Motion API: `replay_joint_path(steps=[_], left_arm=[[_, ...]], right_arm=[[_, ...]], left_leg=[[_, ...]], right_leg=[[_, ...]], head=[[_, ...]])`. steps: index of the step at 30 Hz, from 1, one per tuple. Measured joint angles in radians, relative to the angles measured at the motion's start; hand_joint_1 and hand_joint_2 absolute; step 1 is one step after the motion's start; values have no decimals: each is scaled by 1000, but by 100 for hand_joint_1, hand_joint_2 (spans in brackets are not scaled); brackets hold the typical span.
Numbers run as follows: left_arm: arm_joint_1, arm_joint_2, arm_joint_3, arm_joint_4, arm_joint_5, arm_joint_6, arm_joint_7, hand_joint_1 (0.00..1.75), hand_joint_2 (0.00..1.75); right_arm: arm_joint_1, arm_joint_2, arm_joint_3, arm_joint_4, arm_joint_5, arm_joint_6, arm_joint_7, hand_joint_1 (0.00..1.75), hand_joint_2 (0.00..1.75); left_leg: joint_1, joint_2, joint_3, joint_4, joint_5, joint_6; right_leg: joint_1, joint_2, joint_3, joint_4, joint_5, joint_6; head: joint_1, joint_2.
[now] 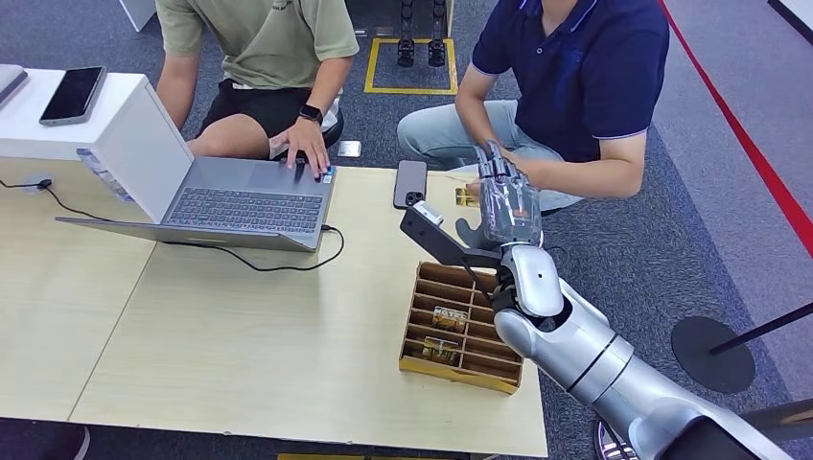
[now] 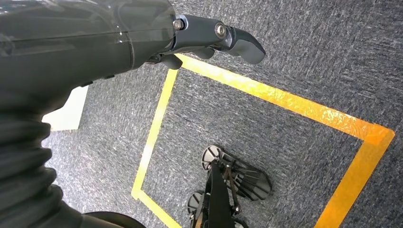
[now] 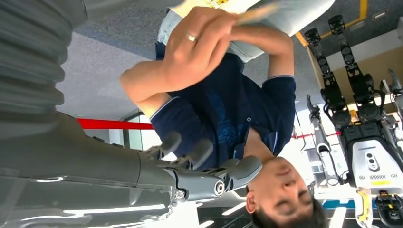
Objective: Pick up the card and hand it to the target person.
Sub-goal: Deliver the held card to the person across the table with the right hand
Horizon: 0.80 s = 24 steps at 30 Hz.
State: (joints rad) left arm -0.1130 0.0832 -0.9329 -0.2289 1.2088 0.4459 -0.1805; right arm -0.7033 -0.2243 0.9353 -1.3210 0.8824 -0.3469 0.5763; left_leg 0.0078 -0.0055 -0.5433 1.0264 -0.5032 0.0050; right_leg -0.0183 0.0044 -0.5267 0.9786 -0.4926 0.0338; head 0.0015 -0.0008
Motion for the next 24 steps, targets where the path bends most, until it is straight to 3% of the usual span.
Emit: replay_joint_path(steps=[4,8,13,17,24], left_arm=[[1,0,0,0,10,0,-4,0,0],[3,0,0,0,17,21,33,0,0],[9,8,0,0,26,47,95,0,0],[10,16,0,0,39,58,97,0,0],[12,22,0,0,51,66,95,0,0]], right_arm=[[8,0,-8,-2,-93,-39,-37,0,175],[52,0,-33,-27,-332,-96,-118,0,175],[188,-7,-83,-87,-663,-203,-314,0,175],[296,-33,-132,-166,-862,-237,-396,0,175],[426,-95,-200,-318,-986,-237,-448,0,175]], left_leg=[[0,0,0,0,0,0],[0,0,0,0,0,0],[0,0,0,0,0,0],[0,0,0,0,0,0],[0,1,0,0,-1,0]], right_leg=[[0,0,0,0,0,0],[0,0,0,0,0,0],[0,0,-1,0,0,0],[0,0,-1,0,0,0],[0,0,-1,0,0,0]], head=[[0,0],[0,0],[0,0],[0,0],[0,0]])
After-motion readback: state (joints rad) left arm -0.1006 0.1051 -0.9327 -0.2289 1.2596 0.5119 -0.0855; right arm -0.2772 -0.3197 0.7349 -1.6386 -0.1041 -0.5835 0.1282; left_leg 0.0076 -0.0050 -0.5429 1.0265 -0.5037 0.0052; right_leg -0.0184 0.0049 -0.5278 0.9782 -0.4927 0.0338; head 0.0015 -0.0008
